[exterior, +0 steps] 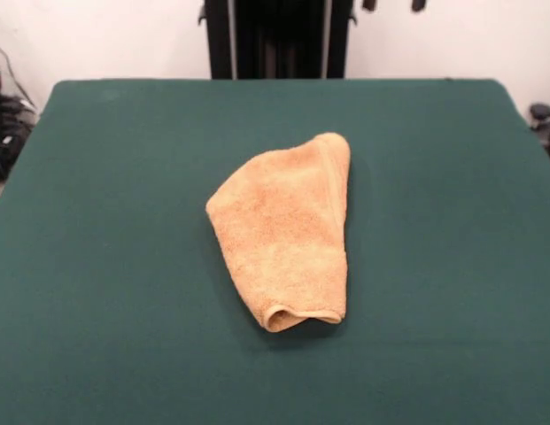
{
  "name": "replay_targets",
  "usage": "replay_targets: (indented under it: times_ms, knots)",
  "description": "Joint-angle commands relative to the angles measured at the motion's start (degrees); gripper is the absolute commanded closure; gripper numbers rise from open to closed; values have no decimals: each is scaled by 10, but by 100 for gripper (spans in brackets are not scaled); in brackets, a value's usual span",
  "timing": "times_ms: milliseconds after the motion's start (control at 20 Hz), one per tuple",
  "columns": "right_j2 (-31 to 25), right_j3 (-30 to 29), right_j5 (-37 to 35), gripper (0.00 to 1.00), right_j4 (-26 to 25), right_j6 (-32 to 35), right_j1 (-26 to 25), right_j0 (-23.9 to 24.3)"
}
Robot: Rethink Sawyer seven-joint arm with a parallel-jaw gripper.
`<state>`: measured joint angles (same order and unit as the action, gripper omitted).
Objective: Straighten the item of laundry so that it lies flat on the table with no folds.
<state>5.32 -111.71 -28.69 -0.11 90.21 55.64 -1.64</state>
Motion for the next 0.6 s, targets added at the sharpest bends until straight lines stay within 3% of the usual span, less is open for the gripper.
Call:
replay_targets:
  times_ms: [50, 600]
  knots:
    - [12, 94, 44, 0, 11, 146, -112, -4]
    - [5, 155, 98, 0, 37, 143, -205, 12]
